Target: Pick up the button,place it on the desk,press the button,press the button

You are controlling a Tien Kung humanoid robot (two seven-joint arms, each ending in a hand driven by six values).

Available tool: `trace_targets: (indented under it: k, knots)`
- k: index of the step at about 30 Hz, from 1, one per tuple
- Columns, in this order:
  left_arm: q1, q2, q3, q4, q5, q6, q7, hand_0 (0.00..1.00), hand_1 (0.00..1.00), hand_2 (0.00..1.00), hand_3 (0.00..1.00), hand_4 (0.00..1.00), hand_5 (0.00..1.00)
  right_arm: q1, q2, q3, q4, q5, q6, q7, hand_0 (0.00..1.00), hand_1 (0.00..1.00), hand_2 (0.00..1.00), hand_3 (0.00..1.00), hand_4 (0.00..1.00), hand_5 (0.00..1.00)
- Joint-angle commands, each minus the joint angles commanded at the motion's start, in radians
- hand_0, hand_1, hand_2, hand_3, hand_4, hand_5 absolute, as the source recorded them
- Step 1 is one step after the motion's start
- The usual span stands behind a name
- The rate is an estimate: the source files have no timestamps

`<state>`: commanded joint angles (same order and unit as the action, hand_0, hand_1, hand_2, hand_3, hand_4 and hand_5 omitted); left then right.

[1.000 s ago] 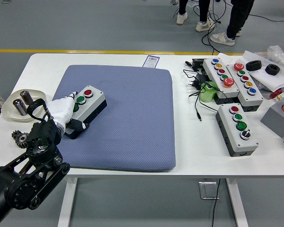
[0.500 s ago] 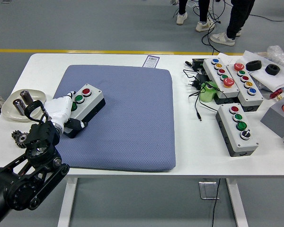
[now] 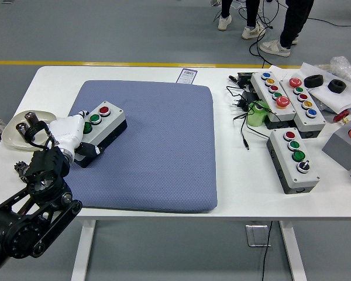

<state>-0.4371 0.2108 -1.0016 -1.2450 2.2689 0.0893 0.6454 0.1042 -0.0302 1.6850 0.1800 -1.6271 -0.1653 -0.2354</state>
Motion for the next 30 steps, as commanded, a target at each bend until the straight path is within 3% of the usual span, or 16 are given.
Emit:
trace_targets:
  k: [3,4,7,9,10,15,16,21,23,30]
  knots:
    - [-0.003,0.006,0.004,0.002,0.000,-0.015,0.000,0.002,0.002,0.002,0.273,0.884,0.077,0.001,0.000,0.002,0.000,-0.002,0.000,0.000,0.654,0.663,0.674,0.585,0.423,0.263]
    - [-0.003,0.008,0.005,0.002,0.000,-0.019,0.000,0.002,0.002,0.002,0.192,0.887,0.081,0.001,0.000,0.002,0.000,-0.002,0.000,0.000,0.654,0.663,0.674,0.586,0.423,0.263]
    - [-0.002,0.015,0.011,0.003,0.000,-0.029,-0.006,0.002,0.002,0.002,0.192,0.887,0.081,0.001,-0.001,0.003,0.000,-0.002,0.000,0.000,0.654,0.663,0.674,0.586,0.423,0.263]
    - [-0.002,0.018,0.013,0.003,0.000,-0.026,-0.022,0.002,0.002,0.002,0.192,0.887,0.081,0.002,-0.001,0.003,0.000,-0.003,0.000,0.000,0.654,0.663,0.674,0.586,0.423,0.263]
    - [-0.004,0.024,0.014,0.002,0.000,-0.021,-0.043,0.002,0.002,0.002,0.170,0.877,0.163,0.002,0.000,0.003,0.000,-0.003,0.000,0.000,0.654,0.663,0.674,0.585,0.423,0.263]
    - [-0.013,0.044,0.019,-0.002,0.000,-0.025,-0.115,0.002,0.002,0.002,0.170,0.877,0.163,0.004,0.000,0.004,0.000,-0.003,0.000,0.000,0.654,0.663,0.674,0.585,0.423,0.263]
    - [-0.015,0.051,0.022,-0.002,0.000,-0.025,-0.136,0.003,0.002,0.002,0.185,0.848,0.269,0.004,0.000,0.004,0.000,-0.003,0.000,0.000,0.654,0.663,0.674,0.585,0.423,0.263]
    - [-0.016,0.072,0.020,-0.007,0.000,-0.008,-0.230,0.003,0.002,0.002,0.185,0.848,0.269,0.005,-0.001,0.005,0.000,-0.002,0.000,0.000,0.654,0.663,0.674,0.585,0.423,0.263]
    - [-0.017,0.078,0.017,-0.006,0.000,-0.001,-0.272,0.009,0.002,0.002,0.143,0.792,0.286,0.005,0.000,0.005,0.000,-0.002,0.000,0.000,0.654,0.663,0.674,0.585,0.422,0.262]
    - [-0.033,0.120,-0.001,0.017,-0.025,0.048,-0.495,0.014,0.002,0.002,0.136,0.763,0.279,0.005,0.000,0.006,0.000,-0.004,-0.001,0.000,0.654,0.663,0.674,0.585,0.422,0.263]
